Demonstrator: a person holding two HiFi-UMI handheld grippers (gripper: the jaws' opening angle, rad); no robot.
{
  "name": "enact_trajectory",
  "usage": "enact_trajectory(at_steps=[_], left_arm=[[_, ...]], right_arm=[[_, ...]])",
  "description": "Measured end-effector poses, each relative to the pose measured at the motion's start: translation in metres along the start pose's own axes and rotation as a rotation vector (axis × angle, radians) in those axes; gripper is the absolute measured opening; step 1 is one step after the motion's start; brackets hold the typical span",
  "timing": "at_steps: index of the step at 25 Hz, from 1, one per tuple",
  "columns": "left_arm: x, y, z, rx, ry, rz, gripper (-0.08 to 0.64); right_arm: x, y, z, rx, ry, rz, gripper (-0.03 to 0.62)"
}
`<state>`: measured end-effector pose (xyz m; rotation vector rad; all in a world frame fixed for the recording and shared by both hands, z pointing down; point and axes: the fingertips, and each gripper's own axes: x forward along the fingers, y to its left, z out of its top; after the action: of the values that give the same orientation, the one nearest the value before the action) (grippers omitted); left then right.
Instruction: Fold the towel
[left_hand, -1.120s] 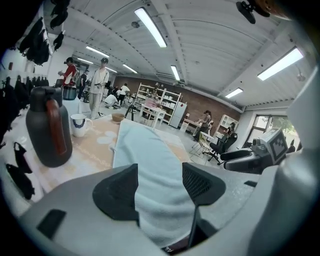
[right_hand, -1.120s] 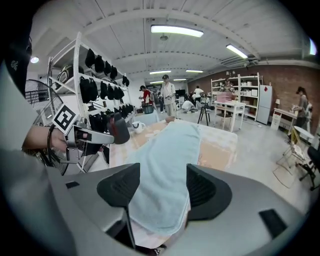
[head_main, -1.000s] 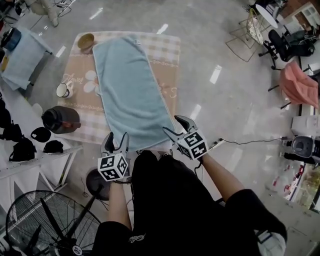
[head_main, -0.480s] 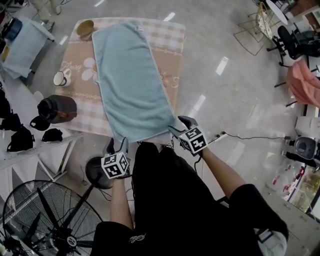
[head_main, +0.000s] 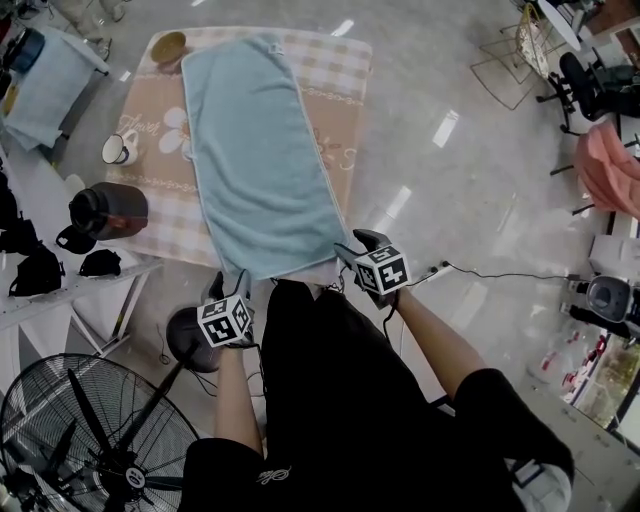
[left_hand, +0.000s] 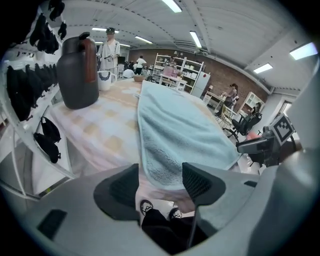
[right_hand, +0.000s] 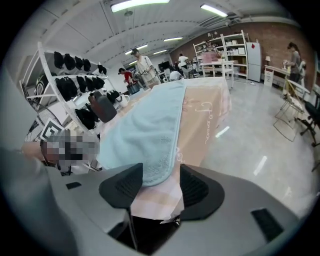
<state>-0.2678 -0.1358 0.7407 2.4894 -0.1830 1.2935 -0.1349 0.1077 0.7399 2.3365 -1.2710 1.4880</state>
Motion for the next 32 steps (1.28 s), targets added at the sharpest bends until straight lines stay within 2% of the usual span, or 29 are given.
enact_trajectory(at_steps=[4, 8, 13, 18, 22, 23, 25, 32], left_arm=[[0.007, -0.004, -0.008, -0.010, 0.024, -0.016, 0.261], [0.012, -0.005, -0.010, -0.036, 0.026, -0.027, 0.261], [0.014, -0.002, -0.013, -0.030, 0.042, -0.027, 0.253], [0.014, 0.004, -0.013, -0.061, 0.035, 0.001, 0.253], [0.021, 0.000, -0.013, -0.100, 0.042, -0.045, 0.252], [0.020, -0.002, -0.014, -0.098, 0.046, -0.056, 0.223], [0.014, -0.006, -0.011, -0.079, 0.040, -0.069, 0.060], [-0.011, -0.017, -0.007, -0.006, 0.016, -0.053, 0.038]], right_arm=[[0.005, -0.005, -0.004, 0.015, 0.013, -0.017, 0.173], [0.011, -0.004, -0.009, 0.062, 0.029, 0.002, 0.172], [0.012, -0.005, -0.012, 0.139, 0.028, 0.042, 0.173], [0.011, -0.003, -0.009, 0.103, 0.032, 0.041, 0.172], [0.012, -0.001, -0.004, 0.033, 0.025, 0.018, 0.036], [0.012, 0.000, -0.003, 0.013, 0.026, 0.017, 0.024], [0.010, 0.005, -0.002, -0.022, 0.031, 0.024, 0.018], [-0.015, 0.022, 0.003, -0.124, 0.030, 0.033, 0.014]])
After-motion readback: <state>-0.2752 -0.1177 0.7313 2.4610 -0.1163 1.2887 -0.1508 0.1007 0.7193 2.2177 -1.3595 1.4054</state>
